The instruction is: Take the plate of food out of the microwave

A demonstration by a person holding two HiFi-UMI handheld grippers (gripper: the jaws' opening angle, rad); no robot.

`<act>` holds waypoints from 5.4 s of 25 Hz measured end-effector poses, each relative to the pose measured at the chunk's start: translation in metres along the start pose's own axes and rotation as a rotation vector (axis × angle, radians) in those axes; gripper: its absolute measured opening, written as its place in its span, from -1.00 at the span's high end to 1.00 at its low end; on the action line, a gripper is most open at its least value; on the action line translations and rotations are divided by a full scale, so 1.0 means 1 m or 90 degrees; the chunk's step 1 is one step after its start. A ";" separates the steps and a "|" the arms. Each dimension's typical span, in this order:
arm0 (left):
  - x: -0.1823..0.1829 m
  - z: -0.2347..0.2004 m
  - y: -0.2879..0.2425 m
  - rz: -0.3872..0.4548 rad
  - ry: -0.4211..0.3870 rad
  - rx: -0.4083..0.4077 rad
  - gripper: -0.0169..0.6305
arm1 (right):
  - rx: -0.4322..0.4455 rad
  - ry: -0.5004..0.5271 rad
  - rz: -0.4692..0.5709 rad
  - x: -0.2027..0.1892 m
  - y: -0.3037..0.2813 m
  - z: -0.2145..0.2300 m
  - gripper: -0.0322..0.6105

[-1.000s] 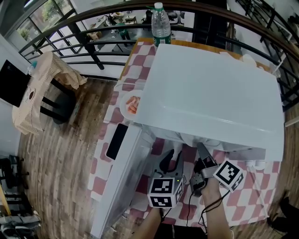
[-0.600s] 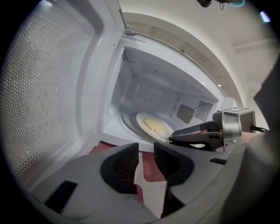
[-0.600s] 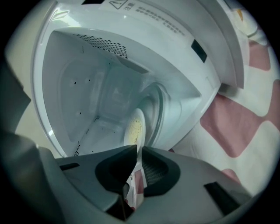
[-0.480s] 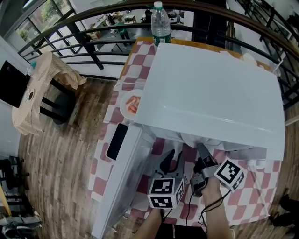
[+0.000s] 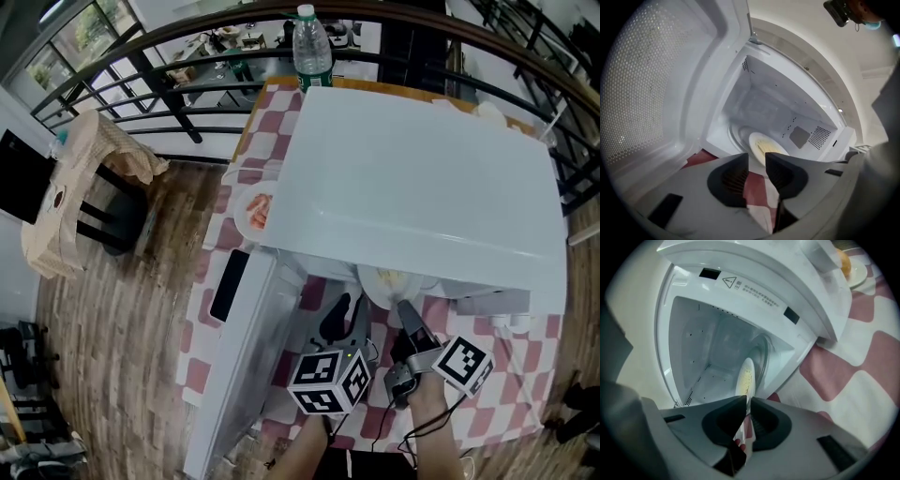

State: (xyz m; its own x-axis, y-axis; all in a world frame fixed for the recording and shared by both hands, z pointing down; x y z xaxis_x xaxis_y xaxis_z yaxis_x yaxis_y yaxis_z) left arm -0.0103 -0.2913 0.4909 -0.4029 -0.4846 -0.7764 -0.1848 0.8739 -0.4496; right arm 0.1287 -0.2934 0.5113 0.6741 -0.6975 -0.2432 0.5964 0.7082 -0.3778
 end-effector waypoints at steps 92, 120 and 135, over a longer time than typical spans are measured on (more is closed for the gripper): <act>-0.016 0.022 0.018 -0.092 0.201 -0.125 0.75 | 0.065 0.053 0.103 -0.030 0.063 -0.021 0.72; -0.064 0.068 0.127 -0.045 0.199 -0.127 0.75 | -0.021 0.017 0.094 -0.080 0.192 0.005 0.73; -0.078 0.063 0.167 -0.022 0.211 -0.103 0.75 | 0.024 0.024 0.068 -0.104 0.210 -0.003 0.73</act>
State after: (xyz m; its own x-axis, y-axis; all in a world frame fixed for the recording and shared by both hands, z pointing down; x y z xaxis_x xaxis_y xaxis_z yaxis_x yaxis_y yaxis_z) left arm 0.0464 -0.1103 0.4485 -0.6580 -0.4981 -0.5647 -0.3318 0.8650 -0.3763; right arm 0.1825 -0.0719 0.4546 0.7177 -0.6214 -0.3143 0.5389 0.7815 -0.3145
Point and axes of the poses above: the fingertips, and each gripper's own axes: y backward along the fingers, z to its right, x out of its top, the point moved 4 cm from there along y, backward along the fingers, and after that the axes turned 5 degrees about x, right-handed, at the moved point
